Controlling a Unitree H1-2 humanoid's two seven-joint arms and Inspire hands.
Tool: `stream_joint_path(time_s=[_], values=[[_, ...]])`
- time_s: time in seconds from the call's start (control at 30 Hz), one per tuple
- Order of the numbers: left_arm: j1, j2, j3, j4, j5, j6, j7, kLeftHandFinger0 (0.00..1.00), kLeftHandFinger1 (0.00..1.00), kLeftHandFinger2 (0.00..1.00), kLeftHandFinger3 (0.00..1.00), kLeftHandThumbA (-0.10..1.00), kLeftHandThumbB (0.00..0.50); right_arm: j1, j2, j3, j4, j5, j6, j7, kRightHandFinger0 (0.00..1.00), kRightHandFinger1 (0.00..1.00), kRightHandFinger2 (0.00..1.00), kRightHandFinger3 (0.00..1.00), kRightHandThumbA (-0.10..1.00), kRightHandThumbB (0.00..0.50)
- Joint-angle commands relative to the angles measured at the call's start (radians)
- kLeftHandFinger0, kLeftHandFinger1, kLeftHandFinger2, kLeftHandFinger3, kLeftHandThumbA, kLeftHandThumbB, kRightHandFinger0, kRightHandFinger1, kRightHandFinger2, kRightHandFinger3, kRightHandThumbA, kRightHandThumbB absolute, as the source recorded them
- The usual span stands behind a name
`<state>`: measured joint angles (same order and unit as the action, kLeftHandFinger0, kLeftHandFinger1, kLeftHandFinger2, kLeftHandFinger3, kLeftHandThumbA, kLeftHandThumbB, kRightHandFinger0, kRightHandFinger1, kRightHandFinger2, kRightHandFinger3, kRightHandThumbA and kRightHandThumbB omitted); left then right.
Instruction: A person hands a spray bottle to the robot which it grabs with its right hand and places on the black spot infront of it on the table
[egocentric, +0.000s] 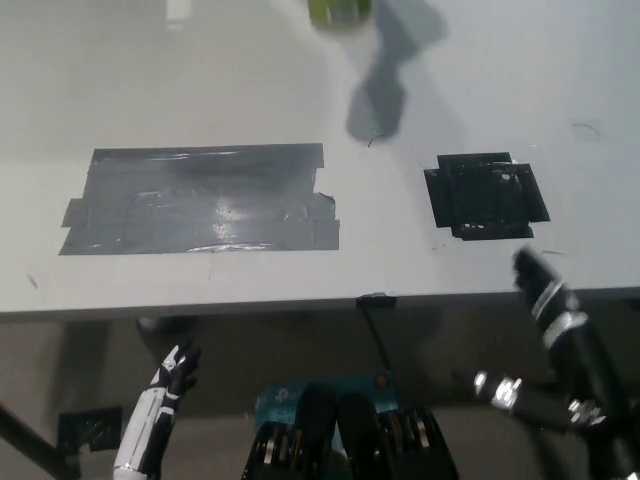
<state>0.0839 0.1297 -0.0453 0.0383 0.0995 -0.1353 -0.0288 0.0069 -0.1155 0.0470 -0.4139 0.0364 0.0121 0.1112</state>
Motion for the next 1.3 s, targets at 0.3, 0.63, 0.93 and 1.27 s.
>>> stream_joint_path(time_s=[0.3, 0.63, 0.93, 1.27], values=[[0.043, -0.010, -0.002, -0.010, -0.005, -0.068, -0.002, 1.00, 1.00, 1.00, 1.00, 1.00, 0.099, -0.472, -0.030, -0.078, 0.232, 0.079, 0.220, 0.011, 1.00, 1.00, 1.00, 1.00, 1.00, 0.354], [0.051, -0.016, -0.010, 0.011, 0.008, -0.093, 0.001, 1.00, 1.00, 1.00, 1.00, 1.00, 0.105, -0.712, 0.007, -0.027, 0.613, -0.018, 0.228, -0.042, 1.00, 1.00, 1.00, 1.00, 1.00, 0.490], [0.049, -0.022, -0.002, -0.008, 0.005, -0.071, 0.005, 1.00, 1.00, 1.00, 1.00, 1.00, 0.113, -0.949, 0.067, -0.067, 0.952, 0.032, 0.190, -0.048, 1.00, 1.00, 1.00, 1.00, 1.00, 0.456], [0.034, -0.025, 0.001, -0.018, -0.003, -0.061, 0.001, 1.00, 1.00, 1.00, 1.00, 1.00, 0.158, -1.050, 0.095, -0.106, 0.995, 0.088, 0.157, 0.002, 1.00, 1.00, 1.00, 1.00, 1.00, 0.434]])
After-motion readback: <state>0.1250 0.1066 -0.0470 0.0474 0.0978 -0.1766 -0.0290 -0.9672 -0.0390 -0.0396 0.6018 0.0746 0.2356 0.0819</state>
